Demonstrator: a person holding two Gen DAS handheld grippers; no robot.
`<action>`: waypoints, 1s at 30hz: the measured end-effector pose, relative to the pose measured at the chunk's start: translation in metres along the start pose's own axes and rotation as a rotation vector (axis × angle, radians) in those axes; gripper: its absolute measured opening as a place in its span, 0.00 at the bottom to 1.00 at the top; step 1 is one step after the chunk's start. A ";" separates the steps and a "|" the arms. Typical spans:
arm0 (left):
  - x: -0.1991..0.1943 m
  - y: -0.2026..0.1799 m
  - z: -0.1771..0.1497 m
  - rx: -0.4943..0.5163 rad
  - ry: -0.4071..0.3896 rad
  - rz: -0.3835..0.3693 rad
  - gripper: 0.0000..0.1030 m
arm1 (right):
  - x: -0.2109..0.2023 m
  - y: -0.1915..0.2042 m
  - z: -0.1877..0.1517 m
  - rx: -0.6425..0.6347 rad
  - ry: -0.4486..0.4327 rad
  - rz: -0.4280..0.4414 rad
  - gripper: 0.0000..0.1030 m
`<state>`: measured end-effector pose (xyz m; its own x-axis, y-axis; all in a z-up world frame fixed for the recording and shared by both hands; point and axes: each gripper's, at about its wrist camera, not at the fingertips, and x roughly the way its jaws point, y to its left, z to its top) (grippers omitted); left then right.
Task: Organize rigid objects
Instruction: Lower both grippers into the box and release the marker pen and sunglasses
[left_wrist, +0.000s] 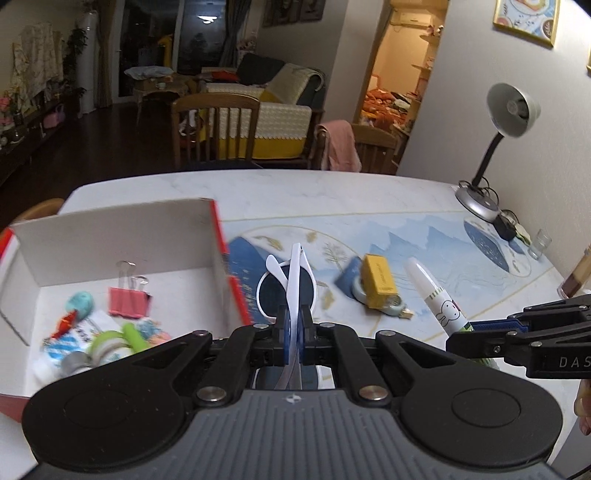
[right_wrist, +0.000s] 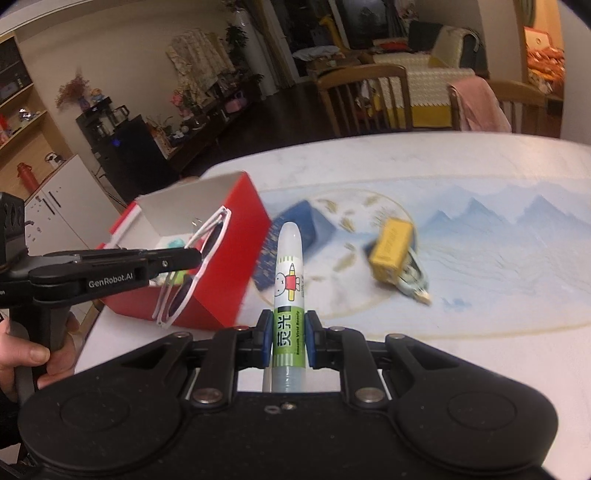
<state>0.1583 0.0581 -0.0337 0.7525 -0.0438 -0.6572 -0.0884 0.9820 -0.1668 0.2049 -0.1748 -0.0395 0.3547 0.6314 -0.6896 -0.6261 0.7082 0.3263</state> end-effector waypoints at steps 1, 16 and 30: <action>-0.003 0.006 0.001 -0.008 -0.002 0.001 0.04 | 0.002 0.006 0.004 -0.008 -0.001 0.002 0.17; -0.040 0.100 -0.001 -0.048 -0.016 0.084 0.04 | 0.060 0.107 0.036 -0.122 0.000 0.046 0.16; -0.024 0.179 0.005 -0.014 0.038 0.188 0.04 | 0.131 0.153 0.057 -0.161 0.046 -0.027 0.16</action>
<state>0.1274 0.2361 -0.0441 0.6968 0.1335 -0.7047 -0.2348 0.9708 -0.0482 0.1951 0.0344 -0.0429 0.3431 0.5948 -0.7270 -0.7211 0.6627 0.2019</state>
